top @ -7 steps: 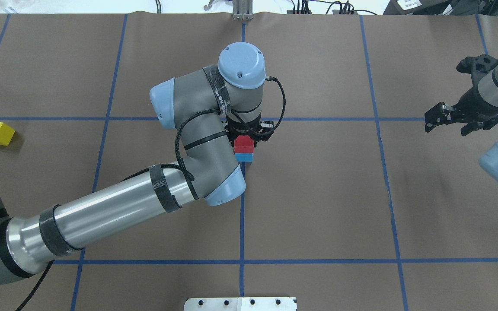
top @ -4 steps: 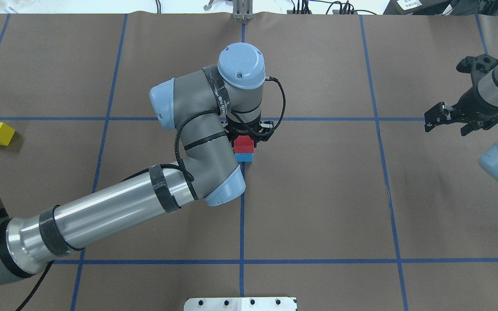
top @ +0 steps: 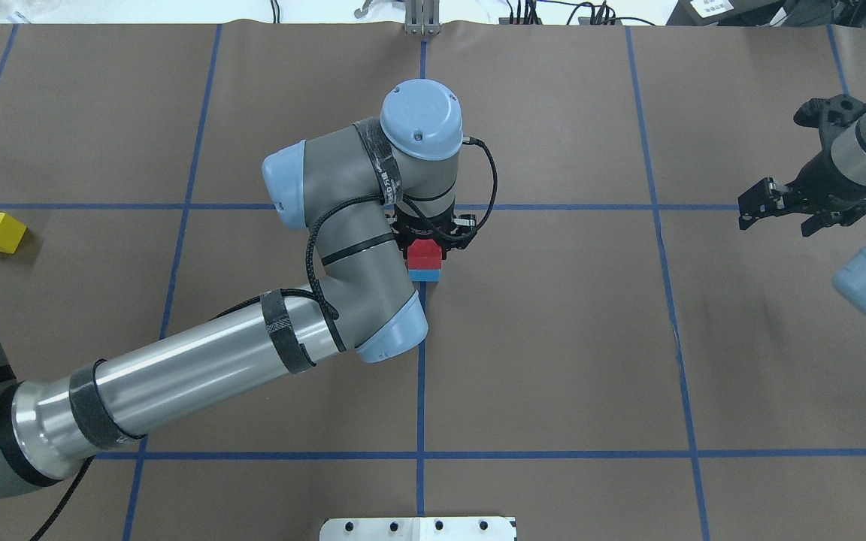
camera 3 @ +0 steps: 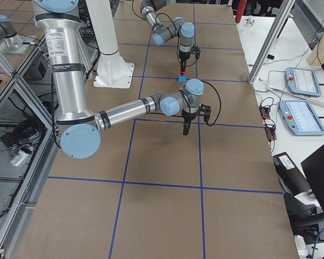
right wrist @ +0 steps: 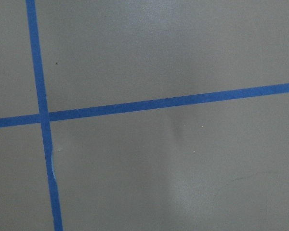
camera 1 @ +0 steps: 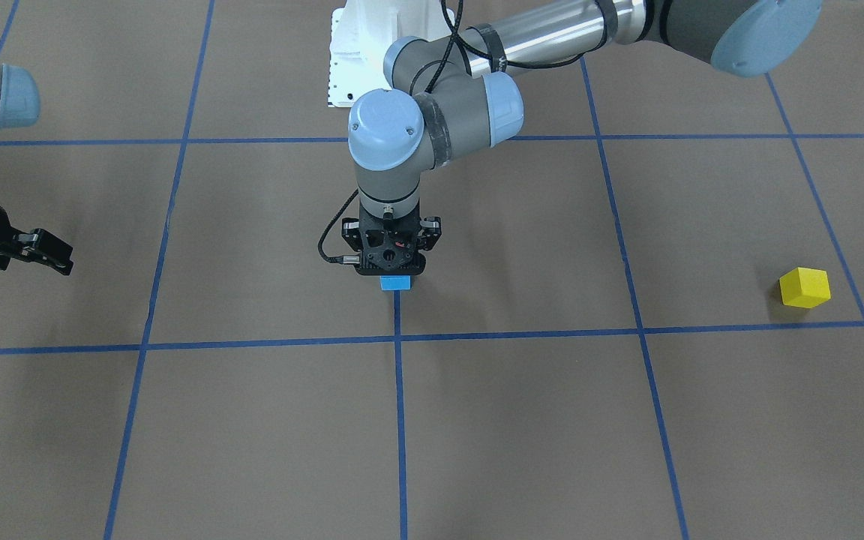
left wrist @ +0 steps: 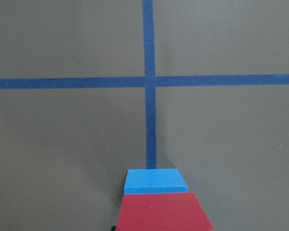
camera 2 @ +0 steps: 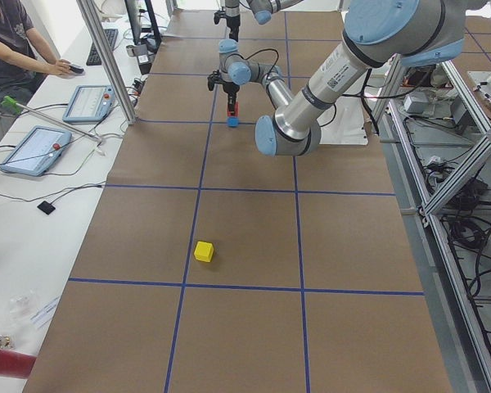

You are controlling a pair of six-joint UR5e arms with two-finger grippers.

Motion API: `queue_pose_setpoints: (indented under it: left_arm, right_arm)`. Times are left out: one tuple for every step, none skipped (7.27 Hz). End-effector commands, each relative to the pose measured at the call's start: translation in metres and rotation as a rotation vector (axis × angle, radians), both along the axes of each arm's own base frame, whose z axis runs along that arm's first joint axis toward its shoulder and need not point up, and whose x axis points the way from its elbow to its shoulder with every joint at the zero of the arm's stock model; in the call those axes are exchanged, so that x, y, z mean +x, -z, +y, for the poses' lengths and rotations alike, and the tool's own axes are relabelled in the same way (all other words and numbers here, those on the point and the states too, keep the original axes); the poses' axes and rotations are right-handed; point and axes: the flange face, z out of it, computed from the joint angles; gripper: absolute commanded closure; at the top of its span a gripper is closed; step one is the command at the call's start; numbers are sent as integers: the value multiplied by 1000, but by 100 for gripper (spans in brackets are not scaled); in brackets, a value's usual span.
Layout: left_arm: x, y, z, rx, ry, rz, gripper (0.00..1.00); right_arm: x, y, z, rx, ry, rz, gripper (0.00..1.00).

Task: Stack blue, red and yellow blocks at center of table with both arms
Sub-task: 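Lower the red cube onto the blue cube and open the left gripper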

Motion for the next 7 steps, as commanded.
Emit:
queue_pose_setpoints:
  left_arm:
    - [0, 1, 0, 0, -1, 0, 100]
    - [1, 1, 1, 0, -3, 0, 100]
    - [1, 0, 0, 1, -1, 2, 100]
    - [1, 0, 0, 0, -1, 0, 100]
    - [2, 0, 1, 4, -3, 2, 100]
    - [2, -1, -1, 4, -2, 1, 100]
    - [2, -1, -1, 5, -2, 2, 100]
  right_arm:
    - [0, 1, 0, 2, 0, -1, 0]
    - [0, 1, 0, 2, 0, -1, 0]
    - [0, 0, 0, 0, 0, 0, 0]
    - [0, 0, 0, 0, 0, 0, 0]
    - [0, 1, 0, 2, 0, -1, 0]
    - [0, 1, 0, 2, 0, -1, 0]
    - [0, 1, 0, 2, 0, -1, 0]
